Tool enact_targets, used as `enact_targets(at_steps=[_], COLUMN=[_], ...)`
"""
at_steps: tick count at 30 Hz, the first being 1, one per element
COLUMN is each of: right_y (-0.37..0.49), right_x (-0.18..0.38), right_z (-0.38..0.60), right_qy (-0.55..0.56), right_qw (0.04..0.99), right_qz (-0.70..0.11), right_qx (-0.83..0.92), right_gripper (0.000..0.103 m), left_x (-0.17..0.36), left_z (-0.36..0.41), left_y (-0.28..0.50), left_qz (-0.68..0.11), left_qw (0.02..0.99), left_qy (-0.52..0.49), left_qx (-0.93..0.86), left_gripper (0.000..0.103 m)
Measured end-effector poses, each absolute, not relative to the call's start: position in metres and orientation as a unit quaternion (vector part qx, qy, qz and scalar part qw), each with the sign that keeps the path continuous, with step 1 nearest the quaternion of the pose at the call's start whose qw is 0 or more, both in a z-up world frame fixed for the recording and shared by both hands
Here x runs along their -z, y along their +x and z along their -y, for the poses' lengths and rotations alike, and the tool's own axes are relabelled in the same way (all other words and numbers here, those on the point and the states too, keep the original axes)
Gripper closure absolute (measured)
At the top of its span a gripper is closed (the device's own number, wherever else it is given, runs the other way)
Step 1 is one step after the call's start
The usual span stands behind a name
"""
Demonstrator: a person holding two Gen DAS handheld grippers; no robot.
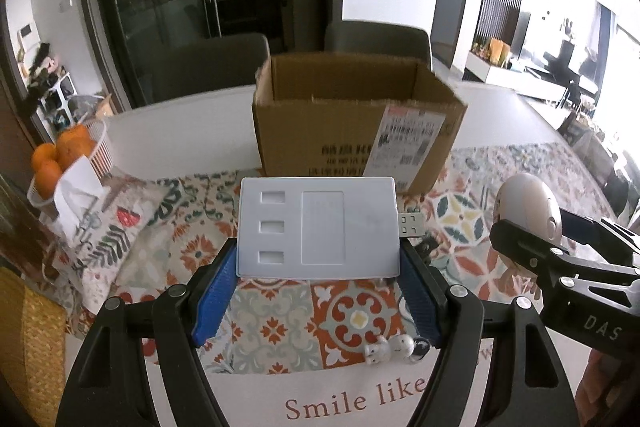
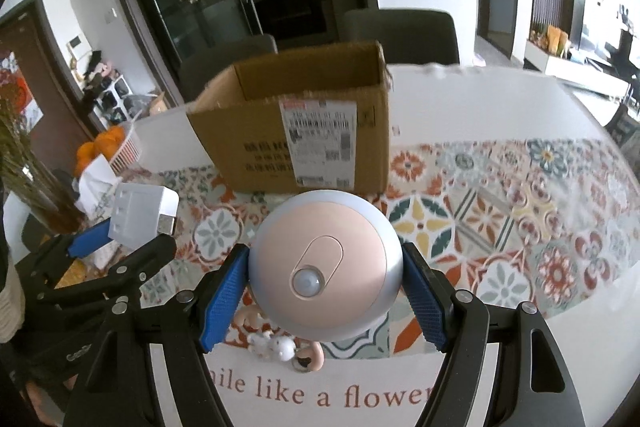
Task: Organize rigid objects
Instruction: 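Carry the power strip and lamp with both tools over the box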
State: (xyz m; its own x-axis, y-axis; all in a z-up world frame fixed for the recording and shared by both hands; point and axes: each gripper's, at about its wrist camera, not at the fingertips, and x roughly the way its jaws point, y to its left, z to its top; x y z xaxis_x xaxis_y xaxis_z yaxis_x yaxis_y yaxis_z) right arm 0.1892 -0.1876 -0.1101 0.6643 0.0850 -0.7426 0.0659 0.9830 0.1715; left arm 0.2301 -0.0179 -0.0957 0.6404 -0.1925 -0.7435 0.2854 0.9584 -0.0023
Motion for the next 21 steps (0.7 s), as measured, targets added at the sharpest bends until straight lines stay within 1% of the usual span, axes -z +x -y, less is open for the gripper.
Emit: enact_targets(at_steps=[10,21], right_y=[0.193,0.219], right_x=[0.07,0.035], right_z=[0.195,0.198], right_qy=[0.085,0.066], right_qw=[0.927,0.944], right_qz=[-0.366,-0.324], right_qx=[-0.011,-0.013], right_gripper=[0.028,0.028], left_x=[0.057,0.026], left_z=[0.027,0.03], left_y=[0.235,0.263], left_qz=[-0.37,-0.341], left_qw=[0.918,0.929], left_qy=[0.052,0.051], left_qx=[0.134,0.134], left_gripper=[0.028,0.028])
